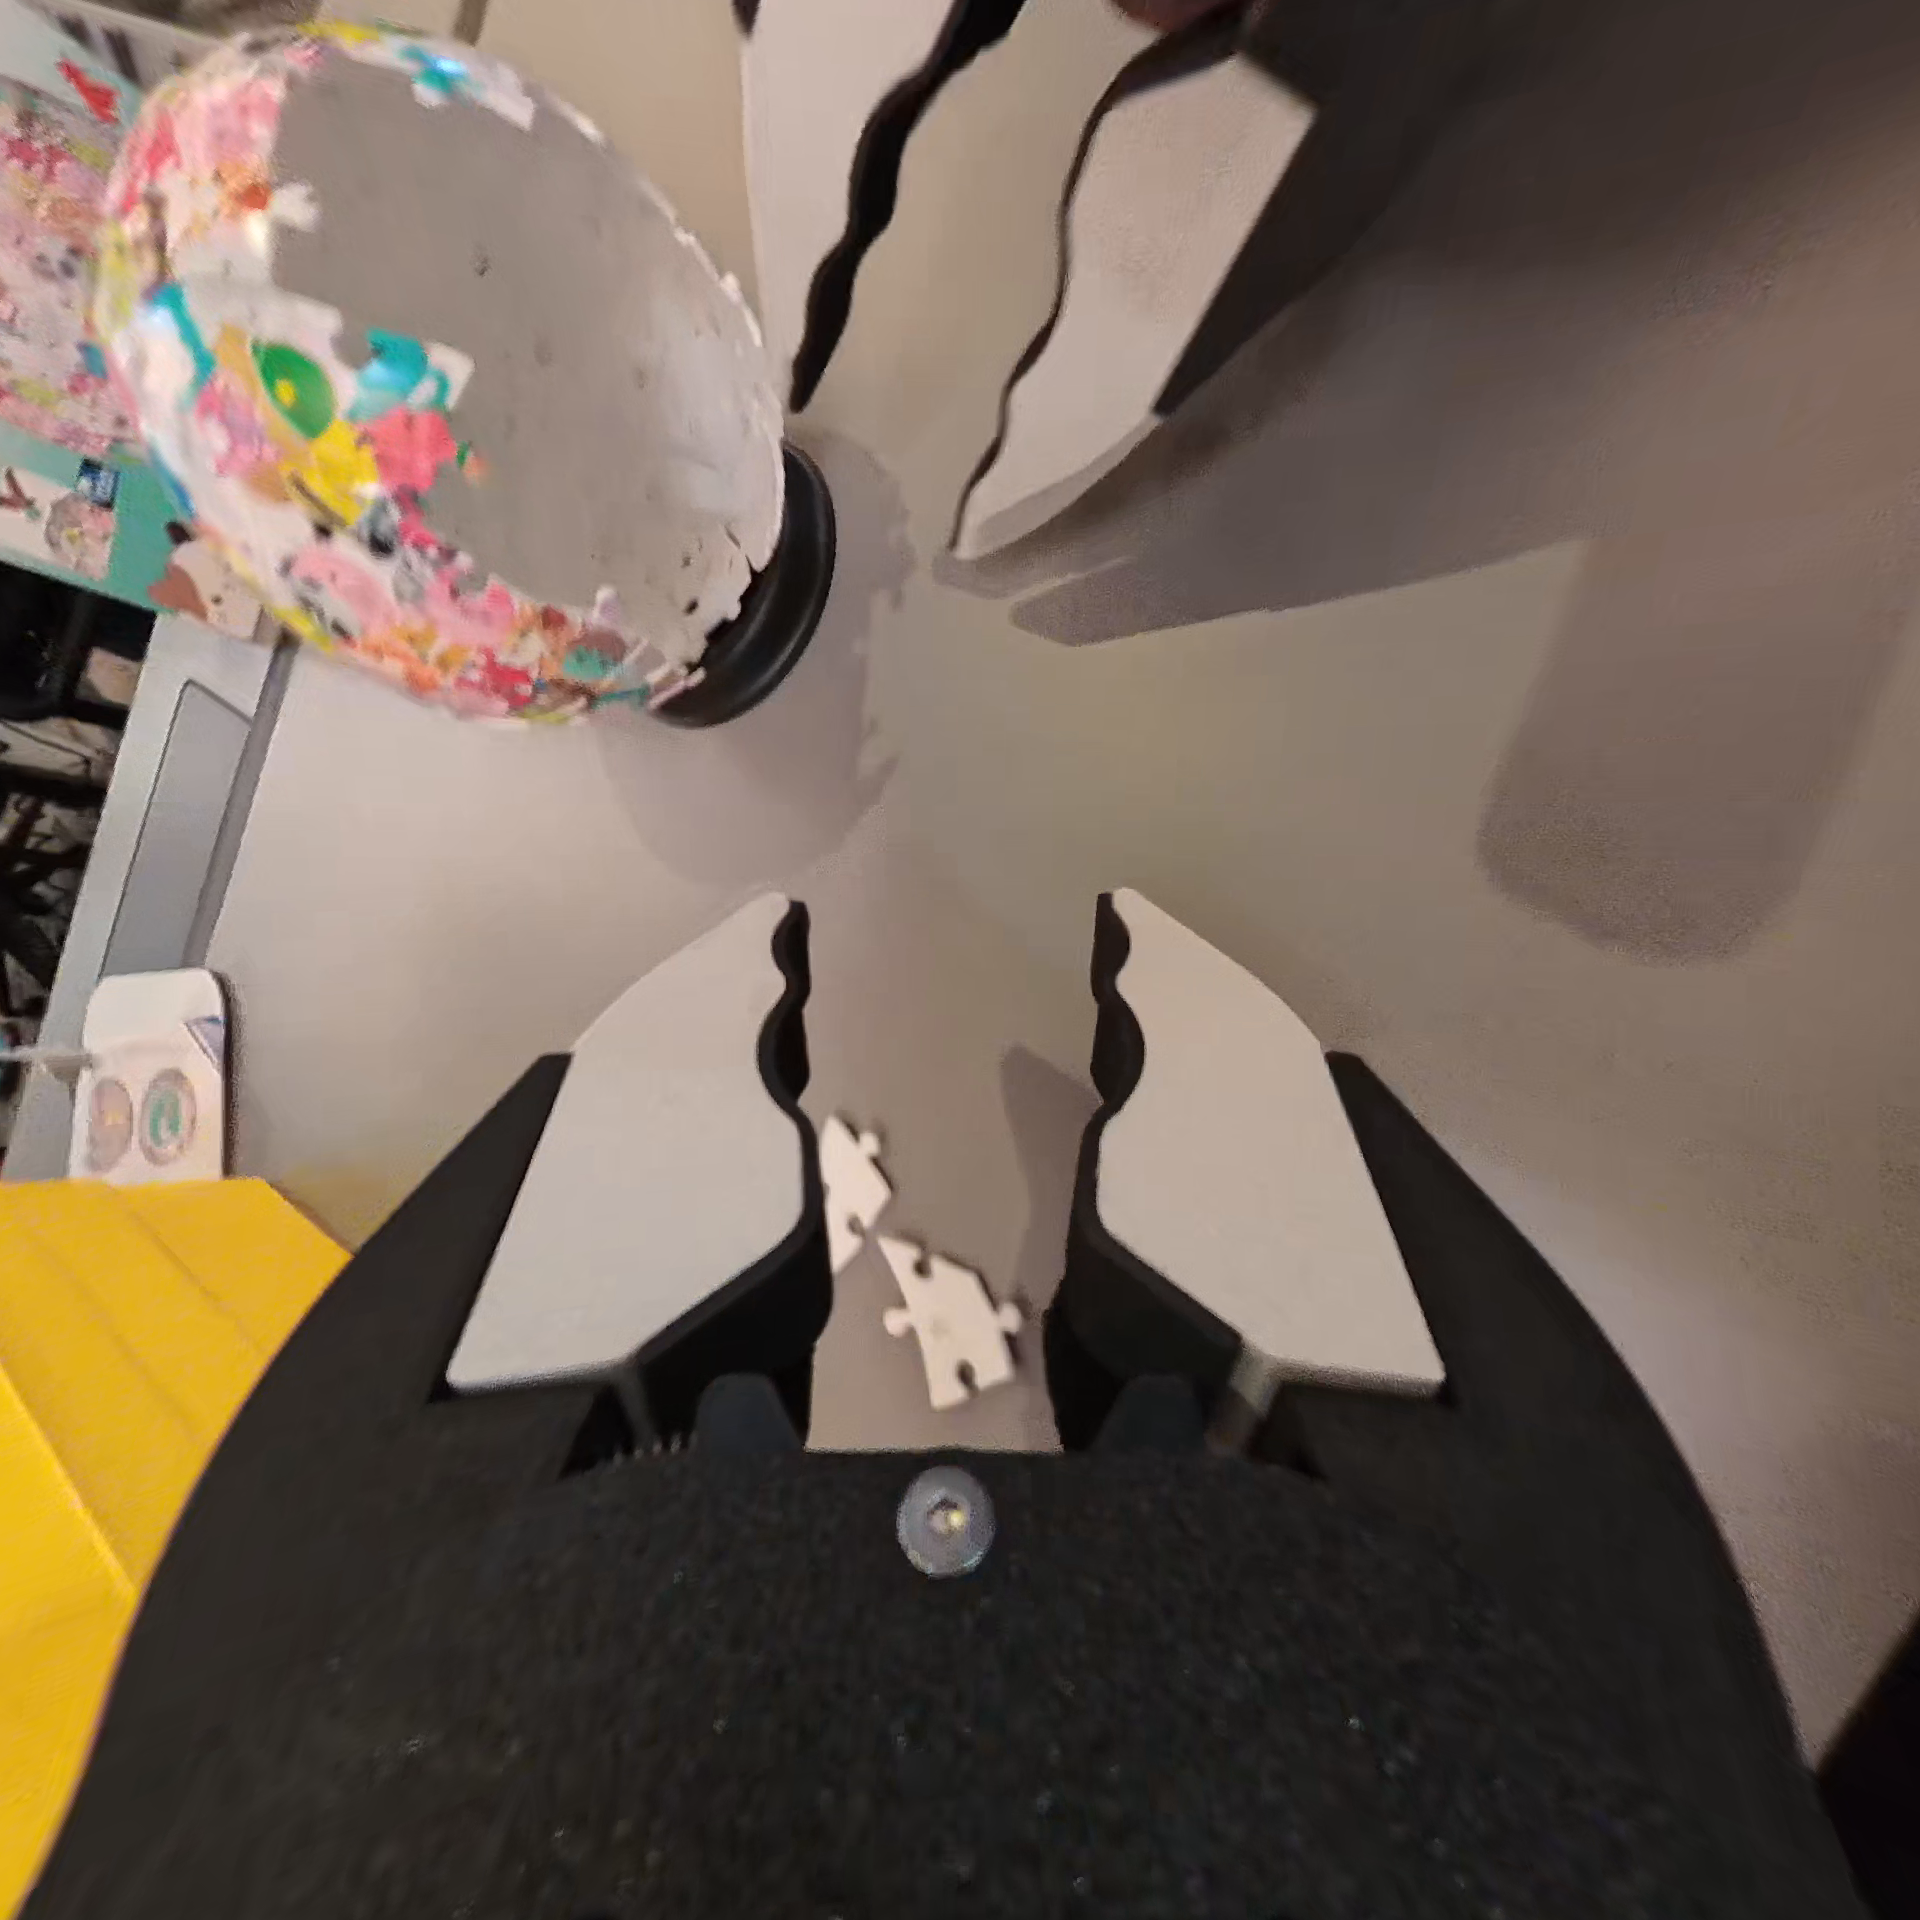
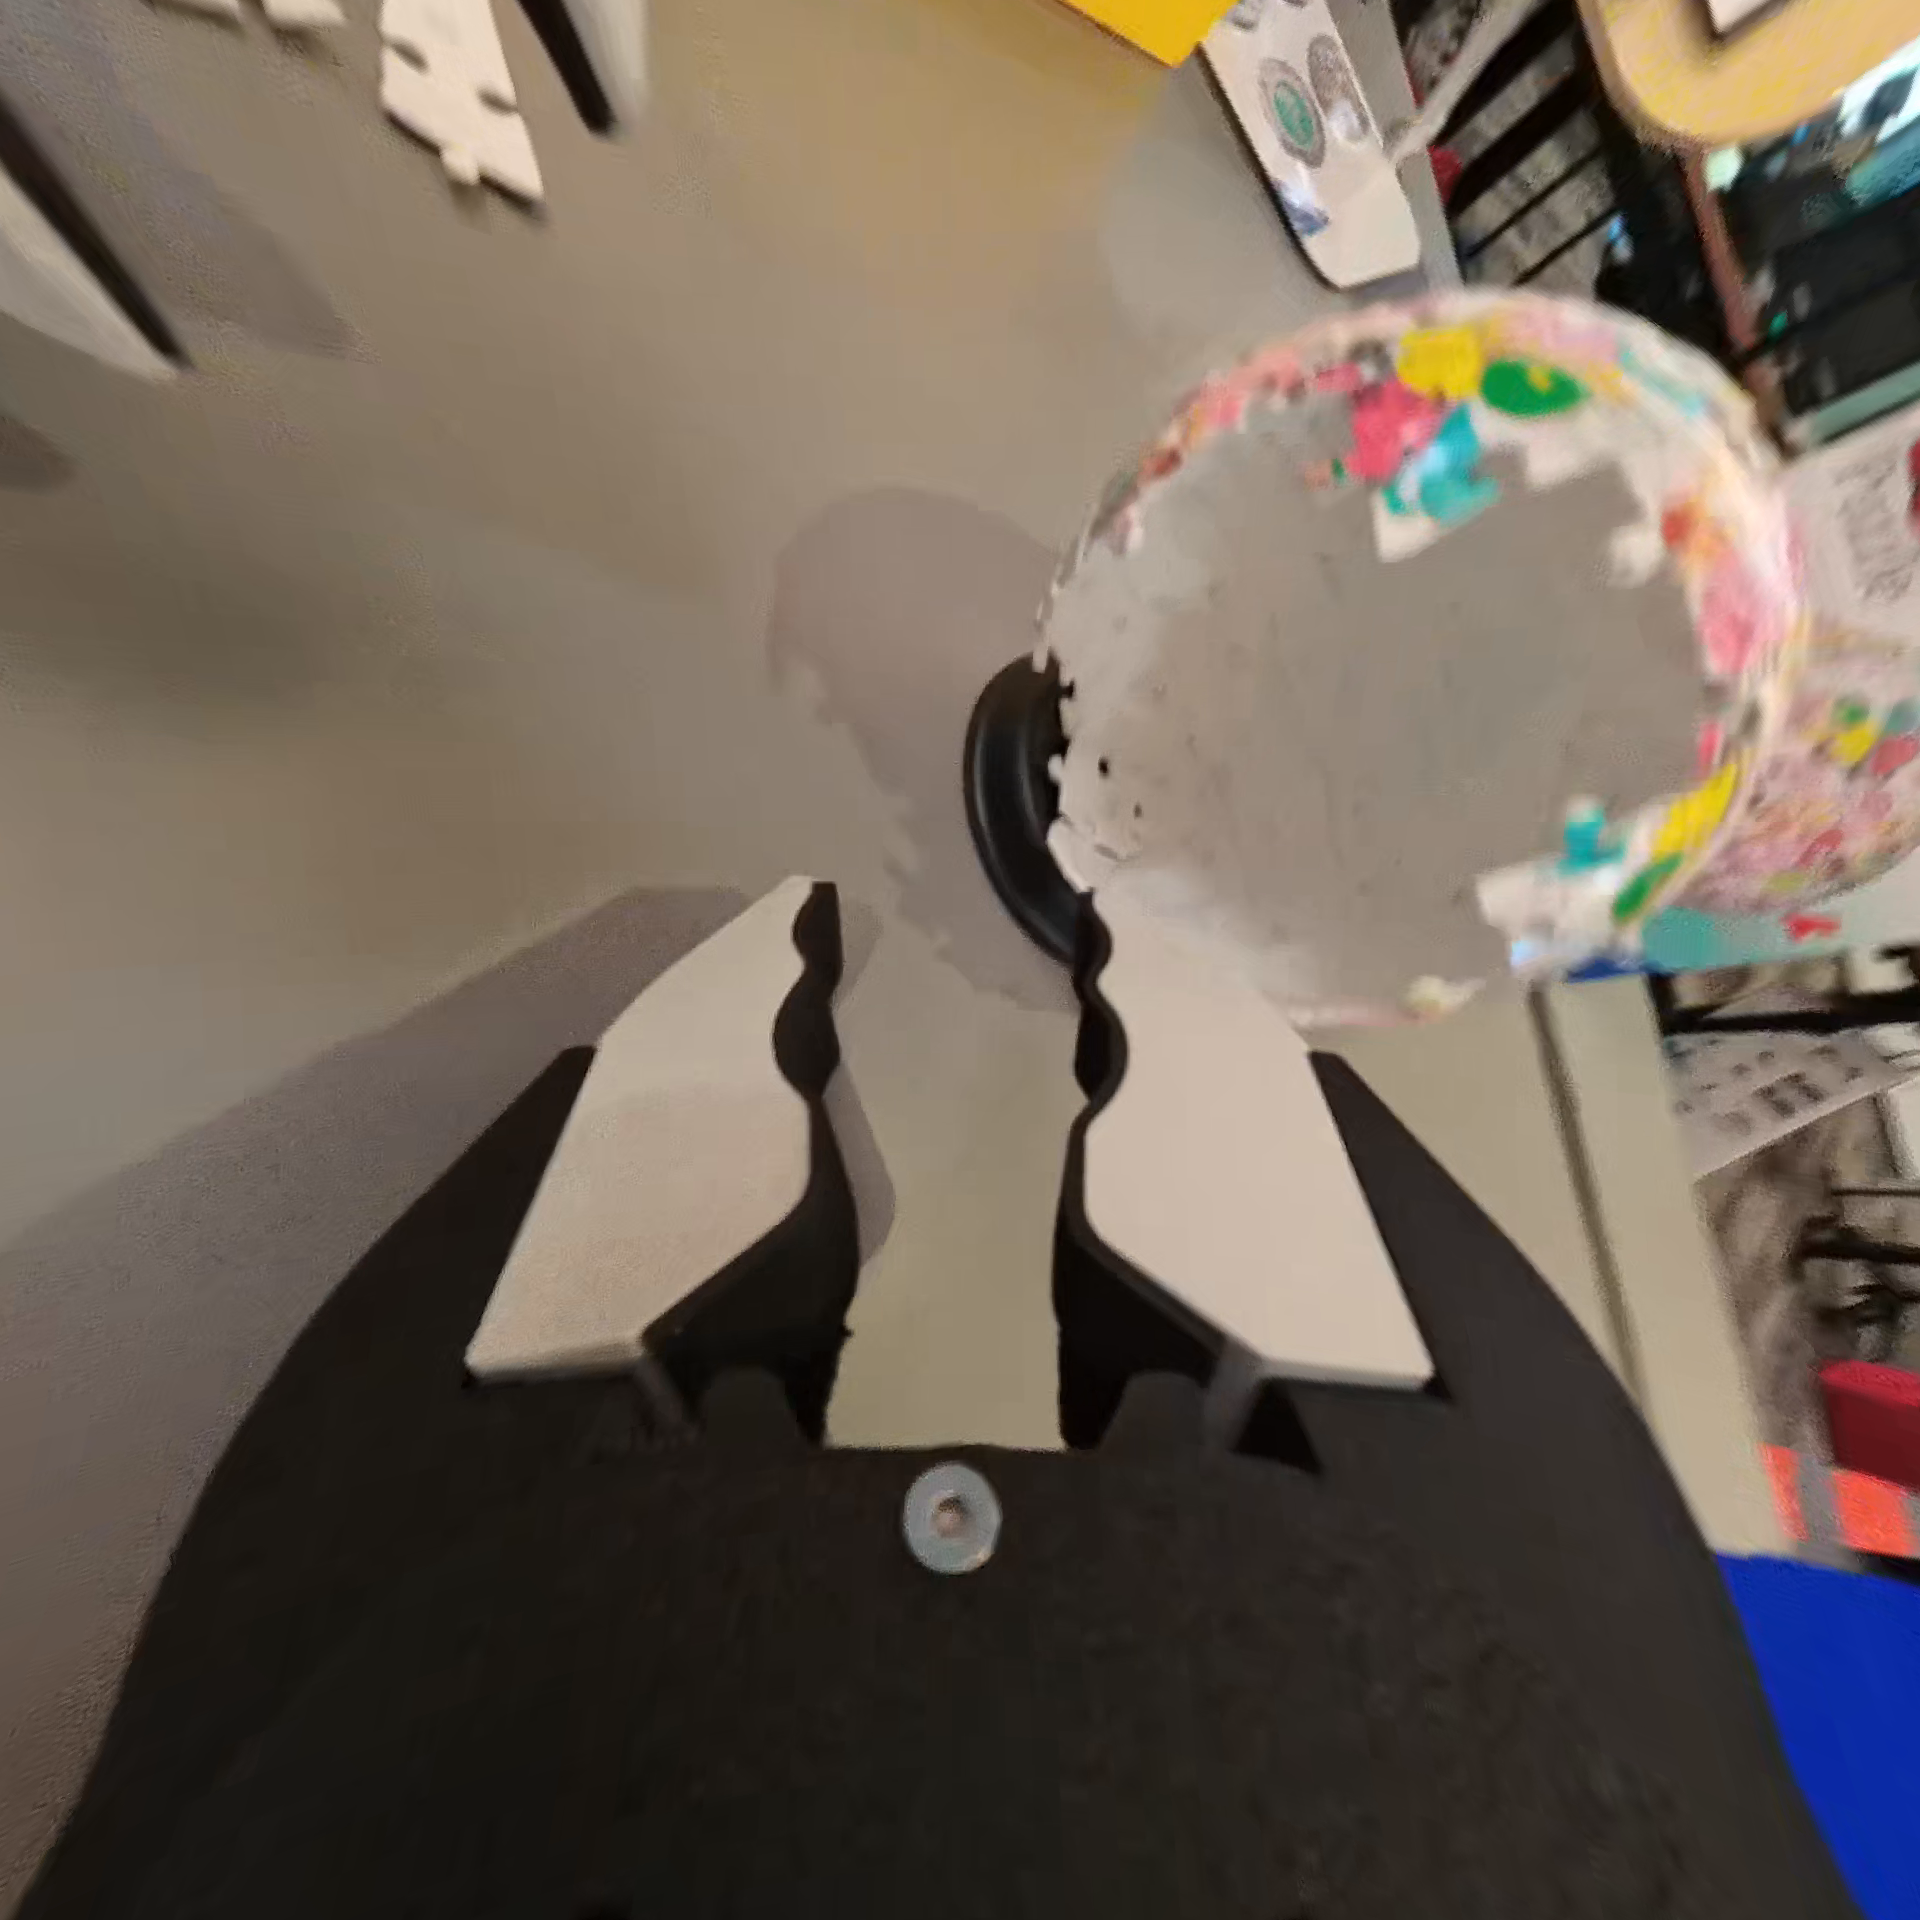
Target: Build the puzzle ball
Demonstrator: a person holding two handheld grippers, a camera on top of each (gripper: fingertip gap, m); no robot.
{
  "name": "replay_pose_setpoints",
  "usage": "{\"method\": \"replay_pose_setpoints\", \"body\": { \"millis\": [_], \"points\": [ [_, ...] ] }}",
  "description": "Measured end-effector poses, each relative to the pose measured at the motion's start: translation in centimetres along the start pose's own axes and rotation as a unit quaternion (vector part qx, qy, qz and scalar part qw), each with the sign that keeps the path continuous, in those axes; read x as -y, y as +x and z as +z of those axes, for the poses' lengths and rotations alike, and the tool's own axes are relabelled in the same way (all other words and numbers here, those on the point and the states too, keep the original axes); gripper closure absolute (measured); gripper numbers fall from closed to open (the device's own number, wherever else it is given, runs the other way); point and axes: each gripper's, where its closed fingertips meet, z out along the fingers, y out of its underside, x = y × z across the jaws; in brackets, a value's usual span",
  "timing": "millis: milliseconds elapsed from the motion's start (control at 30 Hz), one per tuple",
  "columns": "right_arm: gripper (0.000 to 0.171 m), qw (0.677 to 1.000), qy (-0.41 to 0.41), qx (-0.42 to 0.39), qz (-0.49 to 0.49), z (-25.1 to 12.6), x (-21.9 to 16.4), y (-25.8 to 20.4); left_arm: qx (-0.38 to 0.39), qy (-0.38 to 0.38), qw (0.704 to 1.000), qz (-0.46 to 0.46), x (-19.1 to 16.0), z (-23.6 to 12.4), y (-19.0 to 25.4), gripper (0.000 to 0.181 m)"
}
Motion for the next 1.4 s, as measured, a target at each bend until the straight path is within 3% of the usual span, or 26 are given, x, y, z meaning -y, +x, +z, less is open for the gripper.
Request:
{"method": "replay_pose_setpoints", "body": {
  "millis": [167, 300, 400, 633, 1033, 1233, 1300, 1400],
  "points": [
    [0.142, 0.997, 0.012, -0.039, -0.067, 2.3, 3.0, 1.5, 0.029, 0.044, 0.998, -0.037, -1.8, -2.5, -0.1, 0.132],
    [0.127, 0.998, -0.046, -0.010, -0.043, 4.1, 2.2, 2.1, -0.002, 0.084, 0.992, -0.097, -1.6, -3.8, -0.5, 0.128],
    [0.126, 0.998, -0.057, 0.025, 0.017, 4.3, 2.1, 1.4, -0.039, 0.111, 0.984, -0.132, -1.3, -4.1, -0.1, 0.127],
    [0.103, 0.989, -0.114, 0.036, 0.092, 4.8, 1.3, 1.1, -0.062, 0.128, 0.980, -0.142, -1.1, -3.7, -0.4, 0.127],
    [0.101, 0.969, -0.206, 0.038, 0.130, 5.2, 0.5, 1.2, -0.078, 0.147, 0.972, -0.168, -0.4, -4.0, -0.7, 0.126],
    [0.106, 0.969, -0.183, 0.050, 0.161, 4.4, 1.0, 0.8, -0.084, 0.152, 0.971, -0.167, 0.0, -4.1, -0.6, 0.127],
    [0.113, 0.966, -0.147, 0.068, 0.200, 3.4, 1.5, 0.0, -0.085, 0.155, 0.969, -0.173, 0.1, -4.2, -0.5, 0.127],
    [0.109, 0.952, -0.051, 0.059, 0.296, 1.1, 2.2, 0.2, -0.086, 0.168, 0.964, -0.188, 0.6, -4.8, -0.5, 0.126]
  ]
}}
